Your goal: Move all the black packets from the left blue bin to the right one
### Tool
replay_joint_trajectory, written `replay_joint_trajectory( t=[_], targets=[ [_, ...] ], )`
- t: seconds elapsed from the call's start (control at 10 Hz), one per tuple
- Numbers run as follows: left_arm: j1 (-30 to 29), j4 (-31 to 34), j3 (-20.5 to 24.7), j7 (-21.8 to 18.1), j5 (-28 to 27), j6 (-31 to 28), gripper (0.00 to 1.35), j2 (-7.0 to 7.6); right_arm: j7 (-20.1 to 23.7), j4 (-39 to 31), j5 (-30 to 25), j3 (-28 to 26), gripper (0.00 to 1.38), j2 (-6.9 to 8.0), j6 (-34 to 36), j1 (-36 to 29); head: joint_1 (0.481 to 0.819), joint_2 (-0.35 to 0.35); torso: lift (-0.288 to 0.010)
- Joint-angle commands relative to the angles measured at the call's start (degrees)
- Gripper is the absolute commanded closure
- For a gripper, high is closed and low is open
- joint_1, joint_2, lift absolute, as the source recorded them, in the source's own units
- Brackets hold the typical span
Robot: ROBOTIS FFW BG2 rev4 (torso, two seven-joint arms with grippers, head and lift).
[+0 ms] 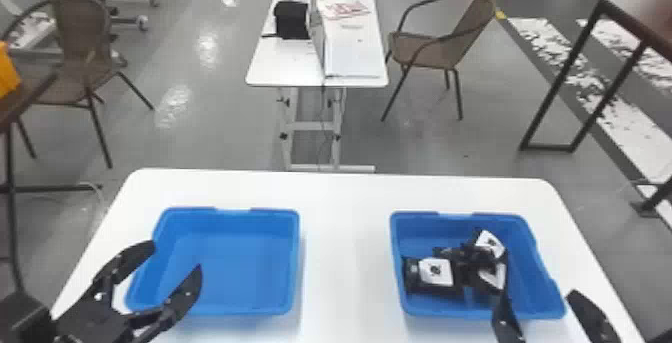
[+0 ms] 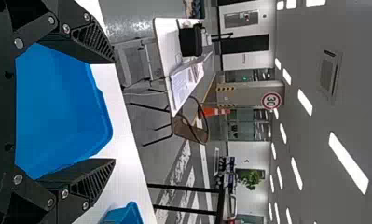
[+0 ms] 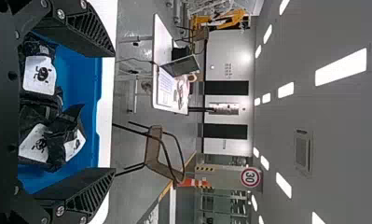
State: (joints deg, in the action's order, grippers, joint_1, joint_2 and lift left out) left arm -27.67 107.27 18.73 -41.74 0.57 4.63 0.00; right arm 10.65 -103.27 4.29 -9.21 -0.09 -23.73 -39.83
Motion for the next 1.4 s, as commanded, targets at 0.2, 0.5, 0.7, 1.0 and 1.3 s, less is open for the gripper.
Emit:
replay_joint_trajectory(
  t=[0.2, 0.5, 0.7, 1.0, 1.3],
  targets=[
    [-0.1, 0.0, 0.1, 0.0, 0.3, -0.6, 0.31, -0.15, 0.0, -0.3, 0.0, 0.2, 0.15, 0.14, 0.0, -0.4, 0.695, -0.032, 0.000],
    [-0.3, 0.0, 0.1, 0.0, 0.6, -1.5, 0.31, -0.15, 0.0, -0.3, 0.0, 0.2, 0.15, 0.14, 0.1, -0.5, 0.695, -0.028, 0.000],
    [-0.4, 0.0, 0.1, 0.0, 0.6, -1.6, 0.31, -0.15, 0.0, -0.2, 0.0, 0.3, 0.15, 0.14, 0.1, -0.5, 0.695, -0.028, 0.000],
    [-0.4, 0.0, 0.0, 0.0, 0.6, -1.8, 0.31, -0.15, 0.0, -0.2, 0.1, 0.5, 0.15, 0.14, 0.2, -0.5, 0.695, -0.027, 0.000],
    [-0.4, 0.0, 0.0, 0.0, 0.8, -2.2, 0.31, -0.15, 0.0, -0.2, 0.1, 0.7, 0.15, 0.14, 0.3, -0.5, 0.695, -0.026, 0.000]
  ],
)
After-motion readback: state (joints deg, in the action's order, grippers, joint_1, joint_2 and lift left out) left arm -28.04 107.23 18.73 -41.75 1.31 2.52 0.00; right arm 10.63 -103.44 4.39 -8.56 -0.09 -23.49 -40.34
